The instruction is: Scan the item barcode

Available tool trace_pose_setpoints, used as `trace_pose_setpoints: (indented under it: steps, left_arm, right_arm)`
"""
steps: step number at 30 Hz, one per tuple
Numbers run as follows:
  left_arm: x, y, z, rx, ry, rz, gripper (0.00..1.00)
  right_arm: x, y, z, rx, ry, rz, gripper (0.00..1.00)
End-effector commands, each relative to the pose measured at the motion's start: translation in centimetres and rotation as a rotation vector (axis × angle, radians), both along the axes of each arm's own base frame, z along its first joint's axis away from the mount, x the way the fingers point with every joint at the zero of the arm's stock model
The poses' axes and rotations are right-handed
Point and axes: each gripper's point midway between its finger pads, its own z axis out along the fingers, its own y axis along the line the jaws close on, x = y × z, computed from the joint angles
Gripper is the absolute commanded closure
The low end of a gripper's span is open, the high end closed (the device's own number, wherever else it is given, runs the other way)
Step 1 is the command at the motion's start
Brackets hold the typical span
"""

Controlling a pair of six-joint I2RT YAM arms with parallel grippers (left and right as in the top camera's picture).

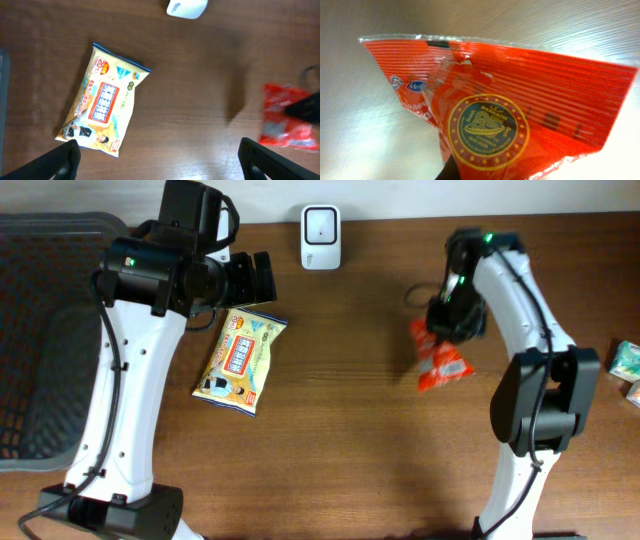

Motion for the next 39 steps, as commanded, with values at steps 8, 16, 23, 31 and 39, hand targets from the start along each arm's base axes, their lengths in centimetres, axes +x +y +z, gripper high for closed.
trace_pose_setpoints:
  steps: [8,16,23,31,39]
  left_arm:
    - [0.1,0.0,0.0,0.007,-0.004,-0.008,0.01]
    - [0.1,0.1,0.0,0.008,-0.005,-0.008,0.01]
    - [0.1,0.1,0.0,0.007,-0.004,-0.008,0.01]
    - [0.1,0.1,0.0,0.008,-0.005,-0.008,0.01]
    - [0.1,0.1,0.0,0.008,-0.005,-0.008,0.01]
  right_arm:
    - [3.3,-6.0,2.0,-1.022,-0.270,-0.135,0.96]
    - [1.9,6.1,-3.7,-0.752,-0.215,0.046,0.32]
    - [3.9,7.3,5.0,-0.313,-0.156,0.177,0.08]
    - [0.2,3.5,-1.9,0.011,0.142,0.219,0.96]
    - [-1.5,5.9,-6.0,0.076,0.189,0.185,0.96]
